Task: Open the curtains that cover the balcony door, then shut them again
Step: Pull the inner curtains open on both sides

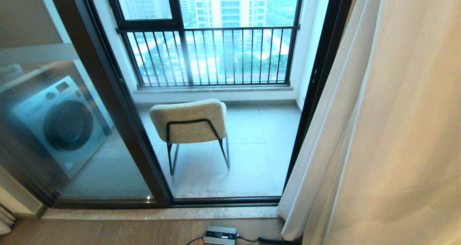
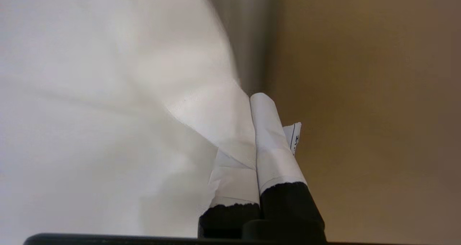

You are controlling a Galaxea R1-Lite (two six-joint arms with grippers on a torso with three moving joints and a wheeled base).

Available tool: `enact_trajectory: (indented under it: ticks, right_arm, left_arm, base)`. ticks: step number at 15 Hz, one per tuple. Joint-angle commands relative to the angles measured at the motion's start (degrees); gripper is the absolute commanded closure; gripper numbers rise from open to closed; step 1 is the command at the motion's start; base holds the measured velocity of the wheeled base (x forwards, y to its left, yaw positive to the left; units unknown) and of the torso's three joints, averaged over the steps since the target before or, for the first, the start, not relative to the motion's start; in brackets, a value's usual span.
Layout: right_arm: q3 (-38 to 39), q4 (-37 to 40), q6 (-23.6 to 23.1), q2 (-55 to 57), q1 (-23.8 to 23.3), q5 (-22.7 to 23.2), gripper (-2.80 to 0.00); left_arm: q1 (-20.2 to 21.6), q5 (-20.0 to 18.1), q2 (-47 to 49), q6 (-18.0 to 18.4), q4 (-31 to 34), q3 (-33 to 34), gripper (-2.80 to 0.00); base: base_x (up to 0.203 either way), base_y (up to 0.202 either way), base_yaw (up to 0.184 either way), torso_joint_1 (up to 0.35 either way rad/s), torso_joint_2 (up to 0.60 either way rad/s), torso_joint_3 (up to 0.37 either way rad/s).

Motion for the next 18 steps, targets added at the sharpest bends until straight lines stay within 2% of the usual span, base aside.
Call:
enact_trajectory:
  ticks: [1,3,5,8,13,15,18]
  right_arm:
    - [3.21,-0.36,0.09,-5.82,1.48,8.82,0.0]
    - [4.18,-0.37,0.11,-8.06,5.77,11.7,0.0]
    - [4.21,-0.41,0.11,-9.38,10.73,12.03,0.0]
    - [4.05,-0.92,0.05,-10.6,21.08,12.06,0.0]
    - [4.37,-6.29,-0.22,-7.36,36.63,11.41,0.0]
    - [3.94,-10.47,0.02,-4.25,39.79,9.53,0.0]
    - [3.74,-12.25,0.02,-2.78,40.77,9.02,0.0]
  left_arm:
    - [0.01,0.01,-0.02,0.01,-0.02,0.0,0.0]
    - [0.01,0.01,-0.02,0.01,-0.02,0.0,0.0]
    - [0.01,0.01,-0.02,0.01,-0.02,0.0,0.0]
    - [0.01,0.01,-0.02,0.01,-0.02,0.0,0.0]
    - [0.01,0.01,-0.02,0.01,-0.02,0.0,0.0]
    - [0.01,0.01,-0.02,0.01,-0.02,0.0,0.0]
    - [0.01,0.01,-0.02,0.01,-0.02,0.0,0.0]
  base:
    - [0.0,0.0,0.0,0.0,0.0,0.0]
    - [0.0,0.0,0.0,0.0,0.0,0.0]
    - [0.0,0.0,0.0,0.0,0.0,0.0]
    - [0.0,0.0,0.0,0.0,0.0,0.0]
    - [0.0,0.0,0.0,0.0,0.0,0.0]
    - [0.0,0.0,0.0,0.0,0.0,0.0]
    - [0.0,0.0,0.0,0.0,0.0,0.0]
